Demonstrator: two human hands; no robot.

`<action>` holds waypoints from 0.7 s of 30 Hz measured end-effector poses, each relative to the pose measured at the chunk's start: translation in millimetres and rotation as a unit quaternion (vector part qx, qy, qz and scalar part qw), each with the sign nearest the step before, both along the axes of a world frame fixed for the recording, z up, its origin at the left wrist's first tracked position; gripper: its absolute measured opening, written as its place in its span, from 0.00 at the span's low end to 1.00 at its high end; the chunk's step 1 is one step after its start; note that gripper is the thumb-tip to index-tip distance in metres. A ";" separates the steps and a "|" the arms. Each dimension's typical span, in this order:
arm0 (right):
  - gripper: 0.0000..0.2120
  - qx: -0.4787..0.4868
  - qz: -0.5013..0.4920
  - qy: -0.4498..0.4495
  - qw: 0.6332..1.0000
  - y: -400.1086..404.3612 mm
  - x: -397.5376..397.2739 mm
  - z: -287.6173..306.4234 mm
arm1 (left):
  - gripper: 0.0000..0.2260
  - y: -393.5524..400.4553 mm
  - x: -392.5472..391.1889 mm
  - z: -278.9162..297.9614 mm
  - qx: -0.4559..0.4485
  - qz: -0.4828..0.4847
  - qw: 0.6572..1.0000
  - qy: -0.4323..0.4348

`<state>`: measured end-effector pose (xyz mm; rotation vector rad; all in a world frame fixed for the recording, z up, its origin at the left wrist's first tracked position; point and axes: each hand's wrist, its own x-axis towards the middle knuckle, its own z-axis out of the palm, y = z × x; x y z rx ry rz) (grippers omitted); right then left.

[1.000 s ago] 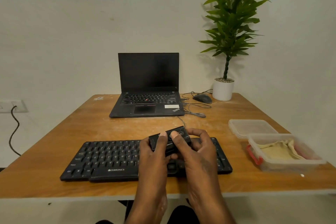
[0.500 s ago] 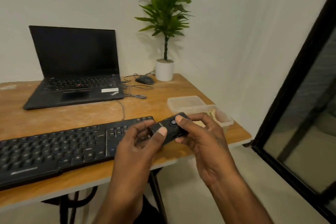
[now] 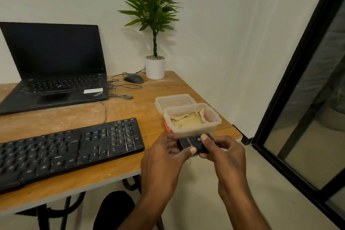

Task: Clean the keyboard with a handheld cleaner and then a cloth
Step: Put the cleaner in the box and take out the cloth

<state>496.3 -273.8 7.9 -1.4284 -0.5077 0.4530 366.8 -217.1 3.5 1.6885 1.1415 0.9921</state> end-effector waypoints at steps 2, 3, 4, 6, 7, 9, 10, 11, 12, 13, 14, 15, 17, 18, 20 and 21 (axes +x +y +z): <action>0.11 -0.013 -0.019 -0.026 0.999 3.9 0.8 -1.0 | 0.20 1.2 3.7 -3.0 0.009 0.013 1.000 0.020; 0.11 -0.021 -0.028 -0.041 0.999 5.6 1.0 -1.6 | 0.20 1.7 4.0 -4.0 0.012 0.016 0.999 0.026; 0.11 -0.032 -0.036 -0.055 0.997 7.4 1.4 -3.0 | 0.21 2.7 4.2 -5.5 0.013 0.018 0.999 0.028; 0.12 -0.062 -0.050 -0.075 0.994 10.6 2.7 -8.4 | 0.22 4.7 3.5 -7.1 0.014 0.024 0.999 0.023; 0.13 -0.071 -0.055 -0.079 0.993 11.9 3.3 -11.3 | 0.23 5.7 2.6 -7.2 0.016 0.026 0.999 0.023; 0.14 -0.077 -0.059 -0.082 0.992 14.0 3.9 -14.9 | 0.24 7.5 1.9 -6.4 0.025 0.027 0.999 0.027; 0.14 -0.077 -0.059 -0.085 0.992 15.1 3.9 -15.4 | 0.23 8.3 1.9 -6.0 0.032 0.029 0.999 0.032; 0.14 -0.077 -0.059 -0.087 0.992 16.1 3.6 -15.0 | 0.23 8.9 2.1 -5.3 0.037 0.031 0.998 0.035; 0.14 -0.074 -0.059 -0.086 0.992 17.4 3.3 -14.6 | 0.23 9.7 2.3 -4.7 0.039 0.034 0.998 0.037; 0.14 -0.072 -0.058 -0.085 0.992 18.6 3.3 -14.5 | 0.23 10.5 2.5 -4.2 0.042 0.035 0.998 0.040; 0.14 -0.071 -0.059 -0.085 0.992 19.7 3.6 -15.2 | 0.23 11.3 3.1 -4.2 0.045 0.035 0.997 0.043; 0.14 -0.072 -0.060 -0.087 0.992 20.8 4.4 -16.7 | 0.23 11.8 3.5 -4.2 0.048 0.034 0.997 0.045; 0.15 -0.071 -0.064 -0.091 0.991 21.5 6.4 -19.5 | 0.23 12.3 3.9 -4.9 0.054 0.030 0.997 0.043; 0.16 -0.066 -0.071 -0.094 0.991 20.6 7.7 -19.3 | 0.23 12.0 4.0 -5.0 0.057 0.029 0.997 0.039; 0.16 -0.061 -0.100 -0.130 0.985 20.8 11.3 -11.7 | 0.23 12.5 3.1 -4.7 0.060 0.032 0.997 0.029; 0.15 -0.065 -0.116 -0.166 0.977 22.1 14.5 -4.3 | 0.23 13.1 3.1 -3.8 0.063 0.035 0.997 0.027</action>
